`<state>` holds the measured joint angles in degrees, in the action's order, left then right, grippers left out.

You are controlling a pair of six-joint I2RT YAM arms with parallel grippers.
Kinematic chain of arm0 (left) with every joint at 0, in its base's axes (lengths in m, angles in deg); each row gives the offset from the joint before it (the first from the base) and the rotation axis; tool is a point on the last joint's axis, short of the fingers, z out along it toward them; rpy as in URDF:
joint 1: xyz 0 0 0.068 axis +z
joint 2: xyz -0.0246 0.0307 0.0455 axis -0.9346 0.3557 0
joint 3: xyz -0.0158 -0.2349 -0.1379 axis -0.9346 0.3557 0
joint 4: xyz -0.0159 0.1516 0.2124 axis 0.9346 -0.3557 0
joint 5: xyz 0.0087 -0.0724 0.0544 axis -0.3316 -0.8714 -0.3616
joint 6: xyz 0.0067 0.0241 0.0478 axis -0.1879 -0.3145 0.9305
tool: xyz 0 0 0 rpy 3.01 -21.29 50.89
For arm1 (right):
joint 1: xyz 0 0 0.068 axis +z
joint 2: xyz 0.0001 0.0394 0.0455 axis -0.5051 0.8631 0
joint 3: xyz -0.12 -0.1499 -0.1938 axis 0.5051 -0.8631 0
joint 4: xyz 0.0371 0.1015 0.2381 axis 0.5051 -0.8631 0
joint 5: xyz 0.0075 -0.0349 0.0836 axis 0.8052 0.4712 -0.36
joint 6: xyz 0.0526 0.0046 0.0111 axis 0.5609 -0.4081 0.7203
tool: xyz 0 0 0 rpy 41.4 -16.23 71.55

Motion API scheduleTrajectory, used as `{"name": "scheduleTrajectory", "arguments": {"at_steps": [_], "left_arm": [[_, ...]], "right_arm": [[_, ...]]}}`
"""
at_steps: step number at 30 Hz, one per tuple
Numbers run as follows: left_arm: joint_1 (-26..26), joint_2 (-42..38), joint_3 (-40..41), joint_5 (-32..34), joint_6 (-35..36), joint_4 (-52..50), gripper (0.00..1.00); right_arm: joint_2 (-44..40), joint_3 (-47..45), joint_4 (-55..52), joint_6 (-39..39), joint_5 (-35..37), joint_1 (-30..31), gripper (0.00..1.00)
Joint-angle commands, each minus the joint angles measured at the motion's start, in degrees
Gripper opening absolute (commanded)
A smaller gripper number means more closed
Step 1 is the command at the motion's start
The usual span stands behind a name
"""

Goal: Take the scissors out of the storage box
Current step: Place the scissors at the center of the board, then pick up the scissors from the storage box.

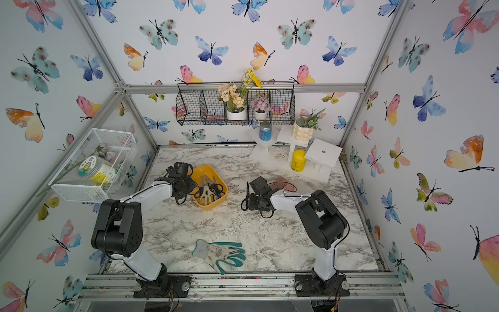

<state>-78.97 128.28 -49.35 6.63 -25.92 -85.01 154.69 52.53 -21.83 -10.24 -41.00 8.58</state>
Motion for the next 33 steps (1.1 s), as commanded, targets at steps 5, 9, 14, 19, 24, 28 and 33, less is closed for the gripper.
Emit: {"name": "scheduleTrajectory", "arguments": {"at_steps": [5, 9, 14, 19, 24, 28, 33], "left_arm": [[0.1, -1.3, 0.1, -1.9, 0.3, -0.4, 0.0], [0.1, -0.4, -0.4, -2.7, 1.6, -0.3, 0.0], [0.0, -0.1, -0.2, -5.1, 2.2, 1.0, 0.0], [-0.4, 0.1, -0.1, -6.6, 1.7, 1.7, 0.0], [-0.7, 0.5, -0.4, -6.7, 0.9, 1.9, 0.0], [-1.0, 0.6, -0.5, -6.6, 0.8, 2.1, 0.0], [-1.1, -0.2, 0.1, -6.4, 0.3, 2.7, 0.0]], "right_arm": [[-2.5, 5.2, -7.4, -4.4, 5.7, -0.4, 0.29], [-3.8, 11.7, -7.2, -12.0, 7.0, 0.0, 0.31], [0.3, 21.3, -6.6, -22.0, 0.3, 2.8, 0.34], [8.1, 33.5, -9.8, -27.5, -4.2, 5.9, 0.34], [16.9, 45.2, -17.1, -29.6, -6.7, 7.6, 0.33], [21.8, 50.3, -21.8, -31.3, -6.6, 9.4, 0.33], [25.7, 53.9, -25.1, -31.3, -7.3, 10.0, 0.33]]}}
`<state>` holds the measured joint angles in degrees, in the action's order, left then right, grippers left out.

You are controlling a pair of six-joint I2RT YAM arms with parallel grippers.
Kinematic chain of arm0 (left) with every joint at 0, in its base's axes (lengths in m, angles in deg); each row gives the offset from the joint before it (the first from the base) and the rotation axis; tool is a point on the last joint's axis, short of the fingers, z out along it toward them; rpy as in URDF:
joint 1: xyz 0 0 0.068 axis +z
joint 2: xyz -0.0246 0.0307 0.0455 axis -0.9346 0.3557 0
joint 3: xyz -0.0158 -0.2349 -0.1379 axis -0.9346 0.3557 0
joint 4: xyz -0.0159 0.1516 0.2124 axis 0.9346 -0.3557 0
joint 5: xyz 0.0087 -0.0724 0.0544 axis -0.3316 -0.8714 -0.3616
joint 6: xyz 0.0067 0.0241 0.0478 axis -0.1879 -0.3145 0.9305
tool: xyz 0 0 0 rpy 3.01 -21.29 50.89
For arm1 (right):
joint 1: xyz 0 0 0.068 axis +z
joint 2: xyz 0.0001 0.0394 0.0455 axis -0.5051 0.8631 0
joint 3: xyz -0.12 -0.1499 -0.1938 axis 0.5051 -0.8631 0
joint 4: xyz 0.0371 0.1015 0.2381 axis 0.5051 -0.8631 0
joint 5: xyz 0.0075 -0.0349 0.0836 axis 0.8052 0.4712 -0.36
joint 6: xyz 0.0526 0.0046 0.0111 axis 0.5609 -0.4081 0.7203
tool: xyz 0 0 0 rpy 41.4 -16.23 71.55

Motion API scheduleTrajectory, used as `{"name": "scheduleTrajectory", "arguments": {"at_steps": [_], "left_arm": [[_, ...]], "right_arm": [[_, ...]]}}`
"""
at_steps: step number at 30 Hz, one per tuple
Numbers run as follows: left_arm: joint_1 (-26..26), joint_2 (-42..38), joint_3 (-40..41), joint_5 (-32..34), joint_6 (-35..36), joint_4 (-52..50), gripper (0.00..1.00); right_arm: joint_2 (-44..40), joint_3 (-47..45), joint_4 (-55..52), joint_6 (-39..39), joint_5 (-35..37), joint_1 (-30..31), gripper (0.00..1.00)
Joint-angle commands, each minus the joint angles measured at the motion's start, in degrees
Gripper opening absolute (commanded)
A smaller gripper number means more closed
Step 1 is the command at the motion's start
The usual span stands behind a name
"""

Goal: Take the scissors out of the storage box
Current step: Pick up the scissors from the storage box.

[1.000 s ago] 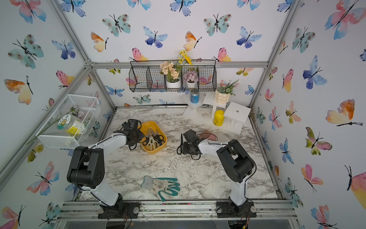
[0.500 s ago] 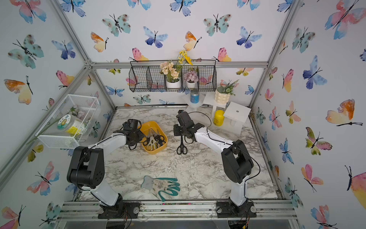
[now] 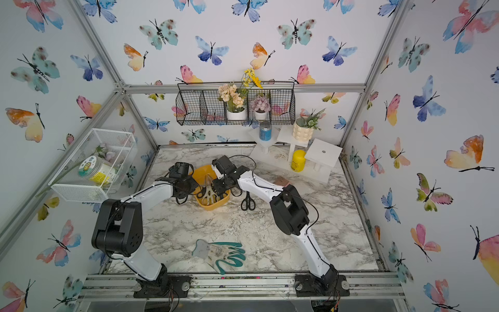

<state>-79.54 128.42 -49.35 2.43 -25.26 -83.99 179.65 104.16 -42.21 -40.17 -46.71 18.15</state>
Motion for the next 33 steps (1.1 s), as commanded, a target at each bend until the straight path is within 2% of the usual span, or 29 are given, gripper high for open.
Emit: {"name": "scheduleTrajectory", "arguments": {"at_steps": [1, 13, 24, 28, 33], "left_arm": [[-0.7, -0.3, 0.0, -2.2, -0.3, 1.6, 0.0], [-3.2, -0.1, -0.5, -1.8, -1.6, 1.8, 0.0], [-3.3, -0.3, -0.1, -1.4, -2.1, 1.8, 0.0], [-3.4, -0.9, 0.0, -0.2, -2.4, 1.3, 0.0], [-3.4, -1.7, 0.6, 1.3, -3.0, 1.2, 0.0]], "right_arm": [[1.0, 2.4, -4.6, -1.4, -1.3, 0.6, 0.33], [5.2, 4.6, -7.8, -2.0, 0.1, 0.7, 0.33], [6.9, 2.7, -8.6, -1.4, 0.3, 0.8, 0.29], [7.1, 2.0, -8.8, -1.6, 1.2, 0.8, 0.26], [7.1, 1.2, -8.4, -1.4, 1.5, 0.8, 0.15]]}}
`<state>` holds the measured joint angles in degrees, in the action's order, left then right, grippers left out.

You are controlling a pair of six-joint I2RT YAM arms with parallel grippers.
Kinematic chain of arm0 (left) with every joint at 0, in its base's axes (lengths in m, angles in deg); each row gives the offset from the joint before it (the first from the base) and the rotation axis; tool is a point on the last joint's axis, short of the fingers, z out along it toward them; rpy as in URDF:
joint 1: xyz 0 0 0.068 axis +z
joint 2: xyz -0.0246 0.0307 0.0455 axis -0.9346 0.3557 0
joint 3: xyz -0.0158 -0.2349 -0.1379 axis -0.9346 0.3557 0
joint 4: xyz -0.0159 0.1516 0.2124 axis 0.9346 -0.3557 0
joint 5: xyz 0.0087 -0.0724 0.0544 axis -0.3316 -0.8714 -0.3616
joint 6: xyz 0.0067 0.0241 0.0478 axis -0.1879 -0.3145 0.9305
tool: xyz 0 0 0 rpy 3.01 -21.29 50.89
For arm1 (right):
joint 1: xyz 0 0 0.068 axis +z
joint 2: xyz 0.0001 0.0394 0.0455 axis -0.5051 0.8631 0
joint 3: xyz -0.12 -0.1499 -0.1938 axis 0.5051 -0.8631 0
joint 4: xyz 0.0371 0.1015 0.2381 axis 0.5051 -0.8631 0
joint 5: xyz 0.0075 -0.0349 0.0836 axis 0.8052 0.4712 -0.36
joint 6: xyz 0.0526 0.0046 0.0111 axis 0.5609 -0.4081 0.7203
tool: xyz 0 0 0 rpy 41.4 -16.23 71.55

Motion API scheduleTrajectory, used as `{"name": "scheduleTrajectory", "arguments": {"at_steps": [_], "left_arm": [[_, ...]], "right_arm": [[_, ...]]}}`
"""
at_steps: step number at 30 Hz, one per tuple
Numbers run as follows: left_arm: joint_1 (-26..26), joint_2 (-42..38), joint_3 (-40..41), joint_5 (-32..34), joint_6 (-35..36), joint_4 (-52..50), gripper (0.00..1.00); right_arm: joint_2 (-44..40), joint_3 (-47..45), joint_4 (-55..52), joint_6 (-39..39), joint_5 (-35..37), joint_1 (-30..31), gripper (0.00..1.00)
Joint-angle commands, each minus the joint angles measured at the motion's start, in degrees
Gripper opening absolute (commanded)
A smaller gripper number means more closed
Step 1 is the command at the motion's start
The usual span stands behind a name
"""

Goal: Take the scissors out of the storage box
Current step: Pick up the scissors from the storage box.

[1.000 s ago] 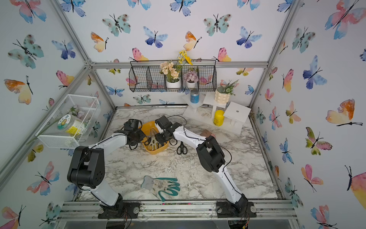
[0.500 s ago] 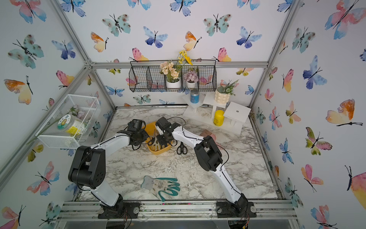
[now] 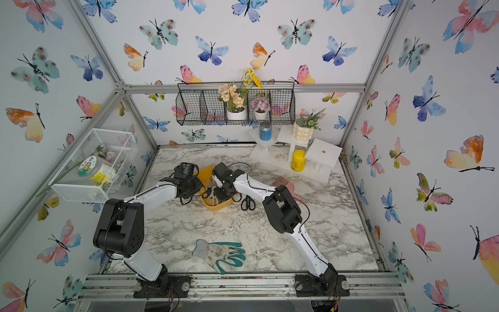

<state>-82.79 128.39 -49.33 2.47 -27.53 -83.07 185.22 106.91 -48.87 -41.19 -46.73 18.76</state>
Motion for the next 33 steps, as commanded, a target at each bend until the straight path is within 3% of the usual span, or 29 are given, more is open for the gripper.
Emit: {"name": "scheduleTrajectory", "arguments": {"at_steps": [1, 12, 23, 33], "left_arm": [[-0.2, -1.7, 0.5, 1.3, -0.8, 0.3, 0.0], [0.8, -0.7, 0.6, 3.9, -1.1, -0.6, 0.0], [6.0, -0.8, 1.8, 3.6, -1.1, 0.4, 0.0], [12.9, -2.0, 4.6, 2.9, 1.2, 2.2, 0.0]], "right_arm": [[1.1, -2.1, -0.9, 0.0, 1.5, 0.2, 0.14], [-6.2, -1.6, 6.5, 2.5, 1.4, 0.2, 0.08], [-9.6, -1.0, 4.6, 3.2, 4.9, -0.5, 0.07], [-13.7, -11.7, 7.0, 6.0, 6.4, -2.4, 0.07]]}}
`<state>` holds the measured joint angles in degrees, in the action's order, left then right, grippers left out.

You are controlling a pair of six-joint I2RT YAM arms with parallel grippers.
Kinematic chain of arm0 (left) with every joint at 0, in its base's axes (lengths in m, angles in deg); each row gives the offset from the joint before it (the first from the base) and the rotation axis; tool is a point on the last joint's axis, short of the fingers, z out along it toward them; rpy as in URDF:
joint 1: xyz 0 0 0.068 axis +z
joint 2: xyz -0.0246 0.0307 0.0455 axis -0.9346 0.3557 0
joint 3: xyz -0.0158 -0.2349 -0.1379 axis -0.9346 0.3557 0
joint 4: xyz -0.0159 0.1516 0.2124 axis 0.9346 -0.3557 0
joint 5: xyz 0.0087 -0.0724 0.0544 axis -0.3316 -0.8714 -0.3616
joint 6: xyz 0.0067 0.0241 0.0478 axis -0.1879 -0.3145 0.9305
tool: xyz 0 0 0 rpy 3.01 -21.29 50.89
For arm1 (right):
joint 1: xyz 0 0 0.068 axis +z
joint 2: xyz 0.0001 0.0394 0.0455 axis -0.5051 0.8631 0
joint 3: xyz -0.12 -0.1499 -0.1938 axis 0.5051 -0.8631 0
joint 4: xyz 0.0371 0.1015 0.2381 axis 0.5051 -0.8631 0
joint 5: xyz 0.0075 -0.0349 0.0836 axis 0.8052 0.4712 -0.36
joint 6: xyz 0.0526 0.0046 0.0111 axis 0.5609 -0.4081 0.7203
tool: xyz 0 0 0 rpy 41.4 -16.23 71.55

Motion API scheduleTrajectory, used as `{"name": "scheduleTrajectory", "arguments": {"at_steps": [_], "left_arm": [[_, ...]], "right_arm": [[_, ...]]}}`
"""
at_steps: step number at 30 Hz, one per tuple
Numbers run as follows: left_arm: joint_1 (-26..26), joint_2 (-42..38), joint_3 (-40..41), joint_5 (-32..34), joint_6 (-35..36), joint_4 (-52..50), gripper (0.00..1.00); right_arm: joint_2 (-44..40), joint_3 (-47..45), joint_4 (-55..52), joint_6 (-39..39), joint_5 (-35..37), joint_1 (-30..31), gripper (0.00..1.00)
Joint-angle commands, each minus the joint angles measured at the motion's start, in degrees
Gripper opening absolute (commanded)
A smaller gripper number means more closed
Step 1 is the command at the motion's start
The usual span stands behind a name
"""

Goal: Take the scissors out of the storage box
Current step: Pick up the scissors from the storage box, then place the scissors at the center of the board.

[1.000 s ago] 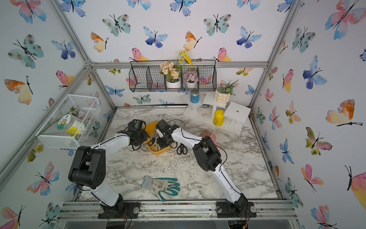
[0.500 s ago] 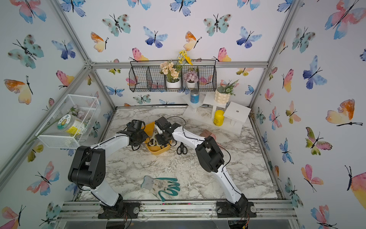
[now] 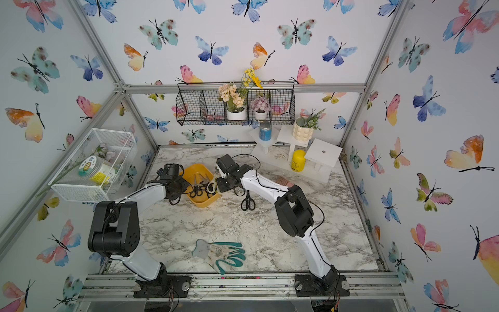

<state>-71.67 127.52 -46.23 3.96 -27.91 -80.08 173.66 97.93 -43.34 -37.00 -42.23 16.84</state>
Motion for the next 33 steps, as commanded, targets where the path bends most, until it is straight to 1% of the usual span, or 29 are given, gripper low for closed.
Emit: {"name": "scheduleTrajectory", "arguments": {"at_steps": [1, 7, 12, 26, 28, 33], "left_arm": [[2.3, -1.1, 1.5, 1.3, 2.0, -0.7, 0.0], [4.6, -0.3, 0.1, 1.4, 4.5, 0.1, 0.0], [5.1, 1.2, -2.4, 1.0, 6.7, 0.5, 0.0], [5.1, 2.7, -3.6, -1.2, 7.6, 1.9, 0.0], [5.1, 3.1, -4.0, -1.5, 7.8, 1.9, 0.0], [5.0, 3.6, -5.0, -2.6, 8.6, 2.0, 0.0]], "right_arm": [[-2.5, -4.2, 2.1, 2.2, 1.8, -0.6, 0.07], [-2.7, -9.4, 2.8, 2.9, 1.8, -0.7, 0.07], [-2.8, -12.8, 3.2, 2.8, 1.3, -0.7, 0.07], [-3.3, -16.1, 2.2, 2.9, 0.9, -0.7, 0.08], [-3.0, -16.2, 2.2, 2.9, 0.6, -0.7, 0.1], [-2.0, -15.2, 1.3, 2.9, 0.6, -0.7, 0.2]]}}
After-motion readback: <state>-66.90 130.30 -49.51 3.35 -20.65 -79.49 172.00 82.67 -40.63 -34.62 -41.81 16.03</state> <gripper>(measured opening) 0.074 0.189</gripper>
